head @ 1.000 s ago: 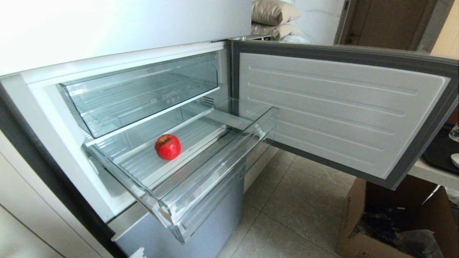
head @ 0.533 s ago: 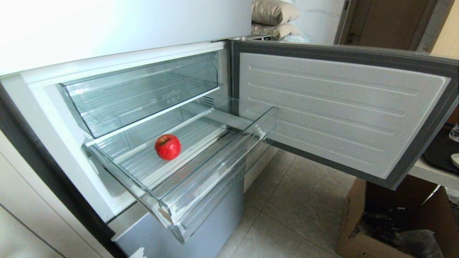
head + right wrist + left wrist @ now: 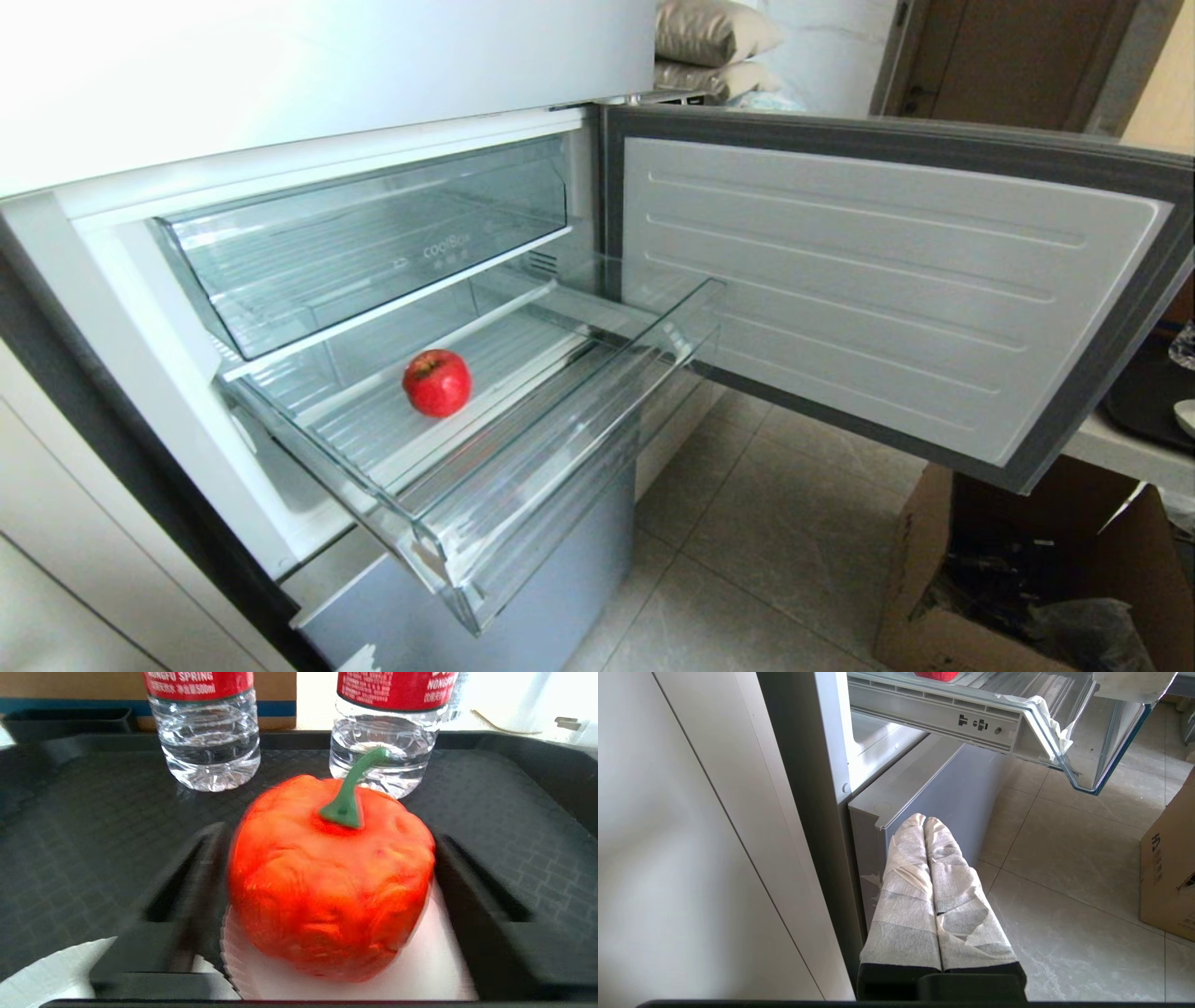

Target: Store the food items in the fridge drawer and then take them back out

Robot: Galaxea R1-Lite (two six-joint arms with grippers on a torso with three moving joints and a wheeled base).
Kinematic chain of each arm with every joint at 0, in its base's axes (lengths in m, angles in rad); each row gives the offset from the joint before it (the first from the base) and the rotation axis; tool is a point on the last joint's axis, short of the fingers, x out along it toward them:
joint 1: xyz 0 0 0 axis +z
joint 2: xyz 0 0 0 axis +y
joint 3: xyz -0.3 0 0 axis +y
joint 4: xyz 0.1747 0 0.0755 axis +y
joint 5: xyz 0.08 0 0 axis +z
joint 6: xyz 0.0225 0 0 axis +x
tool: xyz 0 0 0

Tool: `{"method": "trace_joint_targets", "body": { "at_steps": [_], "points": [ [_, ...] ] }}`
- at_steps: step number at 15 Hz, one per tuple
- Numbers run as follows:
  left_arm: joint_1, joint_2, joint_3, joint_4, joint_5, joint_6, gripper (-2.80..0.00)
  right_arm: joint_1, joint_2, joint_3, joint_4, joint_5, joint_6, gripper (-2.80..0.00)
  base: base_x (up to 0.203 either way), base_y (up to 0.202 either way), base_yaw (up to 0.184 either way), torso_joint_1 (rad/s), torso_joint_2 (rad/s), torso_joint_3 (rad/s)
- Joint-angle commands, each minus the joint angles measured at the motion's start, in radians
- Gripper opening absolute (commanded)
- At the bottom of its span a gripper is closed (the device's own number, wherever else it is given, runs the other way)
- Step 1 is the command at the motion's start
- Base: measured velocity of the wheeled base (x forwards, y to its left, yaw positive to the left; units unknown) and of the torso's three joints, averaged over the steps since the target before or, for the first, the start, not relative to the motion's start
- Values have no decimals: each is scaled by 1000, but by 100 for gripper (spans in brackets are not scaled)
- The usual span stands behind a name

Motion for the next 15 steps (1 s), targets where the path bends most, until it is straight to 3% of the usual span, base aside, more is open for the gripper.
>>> {"method": "trace_joint_targets", "body": {
  "at_steps": [1,6,10,13,15],
  "points": [
    [0,0,0,0,1,0,-280,2,-1,2,-6,0,0,-280,0,0,0,0,0,0],
    [0,0,0,0,1,0,-280,6,-17,6,5,-3,1,-280,0,0,0,0,0,0],
    [0,0,0,0,1,0,-280,5,-168,56,43,-13,1,-280,0,0,0,0,0,0],
    [0,0,0,0,1,0,-280,5,-344,167,108,-23,-4,-280,0,0,0,0,0,0],
    [0,0,0,0,1,0,-280,5,-506,311,137,-25,-6,-280,0,0,0,0,0,0]
  ]
}}
